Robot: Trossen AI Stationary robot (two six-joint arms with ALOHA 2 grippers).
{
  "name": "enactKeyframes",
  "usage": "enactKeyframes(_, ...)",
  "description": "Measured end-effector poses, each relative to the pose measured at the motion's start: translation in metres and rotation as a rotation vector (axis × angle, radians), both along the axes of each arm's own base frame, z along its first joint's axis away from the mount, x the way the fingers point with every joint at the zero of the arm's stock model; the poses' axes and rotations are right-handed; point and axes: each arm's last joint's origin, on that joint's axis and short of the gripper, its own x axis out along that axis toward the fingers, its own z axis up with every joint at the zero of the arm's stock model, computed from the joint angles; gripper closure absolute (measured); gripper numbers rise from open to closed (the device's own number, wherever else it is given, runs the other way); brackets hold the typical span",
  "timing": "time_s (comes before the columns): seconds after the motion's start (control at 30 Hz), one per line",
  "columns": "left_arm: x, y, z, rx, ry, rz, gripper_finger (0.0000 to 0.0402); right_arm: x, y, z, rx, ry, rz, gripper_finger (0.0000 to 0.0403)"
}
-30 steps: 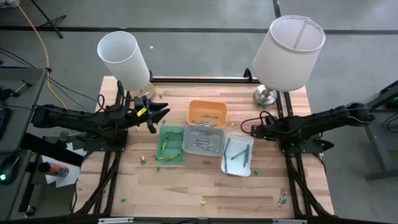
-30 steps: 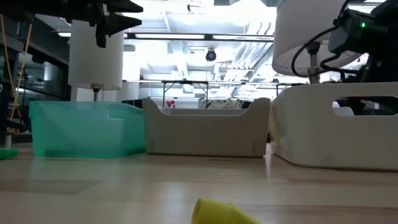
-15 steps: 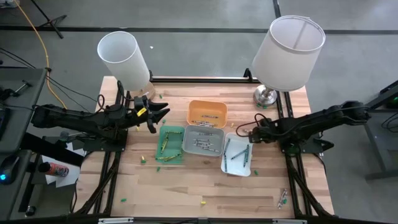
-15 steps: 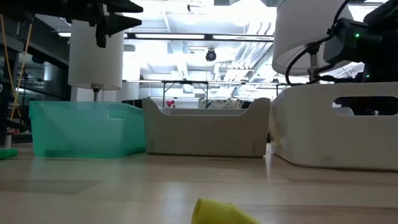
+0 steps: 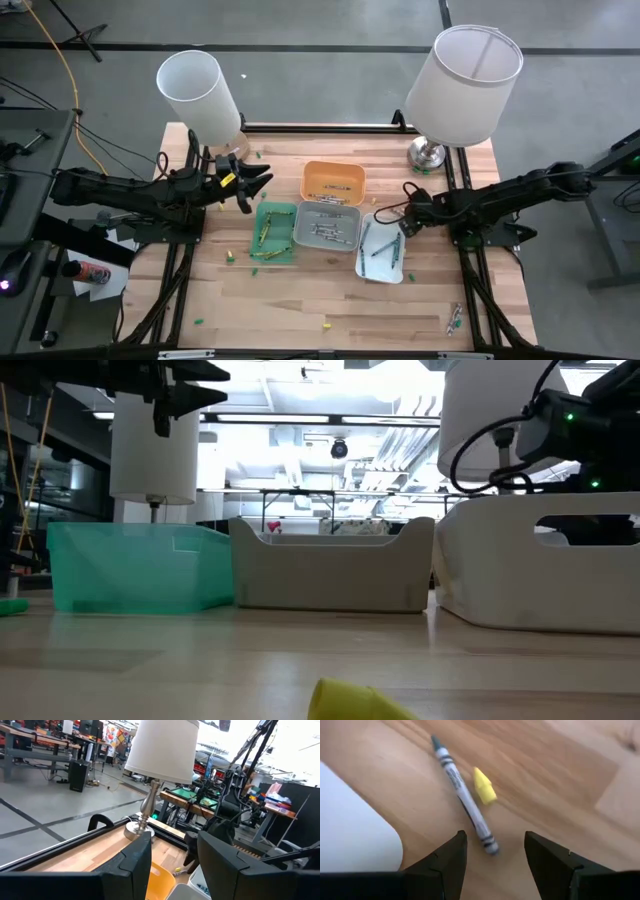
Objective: Sort crayons
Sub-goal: Put the gray crayon into the yellow bin
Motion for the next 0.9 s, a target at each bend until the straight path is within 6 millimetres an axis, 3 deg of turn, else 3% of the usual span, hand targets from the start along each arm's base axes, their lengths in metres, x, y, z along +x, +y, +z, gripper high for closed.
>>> enactKeyframes(0.6, 0.0, 0.001, 0.0, -0.003, 0.0, 0.039, 0.0257, 0.005, -0.014, -0.003, -0.042, 0.072, 0.298, 0.0212)
enactKeyframes(0.9, -0.001, 0.001, 0.0, -0.004, -0.001, 0.047, 0.0257, 0.009, -0.013, -0.013, -0.055, 0.143, 0.327, 0.025)
